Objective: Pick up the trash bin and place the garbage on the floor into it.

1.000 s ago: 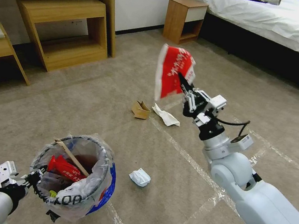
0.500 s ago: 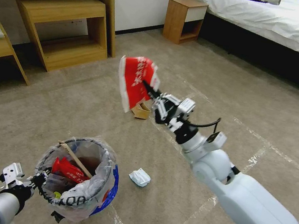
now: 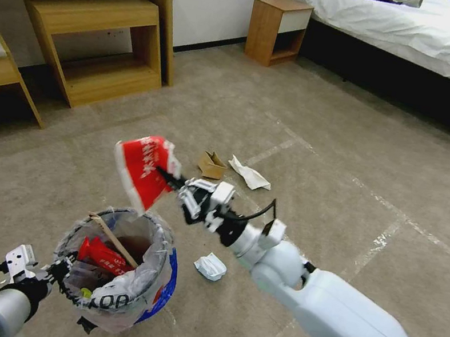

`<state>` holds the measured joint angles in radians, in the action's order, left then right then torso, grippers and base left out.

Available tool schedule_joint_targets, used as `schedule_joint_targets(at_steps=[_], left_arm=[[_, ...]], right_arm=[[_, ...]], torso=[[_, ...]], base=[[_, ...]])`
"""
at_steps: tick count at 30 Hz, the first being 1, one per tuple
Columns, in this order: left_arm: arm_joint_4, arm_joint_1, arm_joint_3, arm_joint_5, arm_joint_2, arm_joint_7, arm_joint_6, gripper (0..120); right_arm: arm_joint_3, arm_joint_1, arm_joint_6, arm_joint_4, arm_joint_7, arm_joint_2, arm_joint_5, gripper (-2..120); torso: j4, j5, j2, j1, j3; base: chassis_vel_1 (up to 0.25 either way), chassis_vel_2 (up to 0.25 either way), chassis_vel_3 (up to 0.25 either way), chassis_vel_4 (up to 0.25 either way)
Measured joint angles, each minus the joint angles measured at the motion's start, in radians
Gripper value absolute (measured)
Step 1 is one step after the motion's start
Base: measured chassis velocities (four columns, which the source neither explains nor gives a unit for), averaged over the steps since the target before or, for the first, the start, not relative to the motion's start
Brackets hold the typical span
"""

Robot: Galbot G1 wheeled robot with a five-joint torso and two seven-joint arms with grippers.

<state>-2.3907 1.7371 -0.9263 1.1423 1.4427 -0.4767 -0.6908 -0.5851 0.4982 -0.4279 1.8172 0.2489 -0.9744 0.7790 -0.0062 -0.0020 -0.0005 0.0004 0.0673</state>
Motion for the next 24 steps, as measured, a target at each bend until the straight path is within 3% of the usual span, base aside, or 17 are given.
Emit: schedule_joint_targets(at_steps=[24], left_arm=[[-0.015, 0.011, 0.006, -0.006, 0.004, -0.002, 0.001, 0]], right_arm=[[-0.105, 0.009, -0.025, -0.058, 0.039, 0.020, -0.079, 0]], torso=[[-0.0001, 0.0002, 0.000, 0.000, 0.000]], base=[[0.000, 0.000, 0.000, 0.000]])
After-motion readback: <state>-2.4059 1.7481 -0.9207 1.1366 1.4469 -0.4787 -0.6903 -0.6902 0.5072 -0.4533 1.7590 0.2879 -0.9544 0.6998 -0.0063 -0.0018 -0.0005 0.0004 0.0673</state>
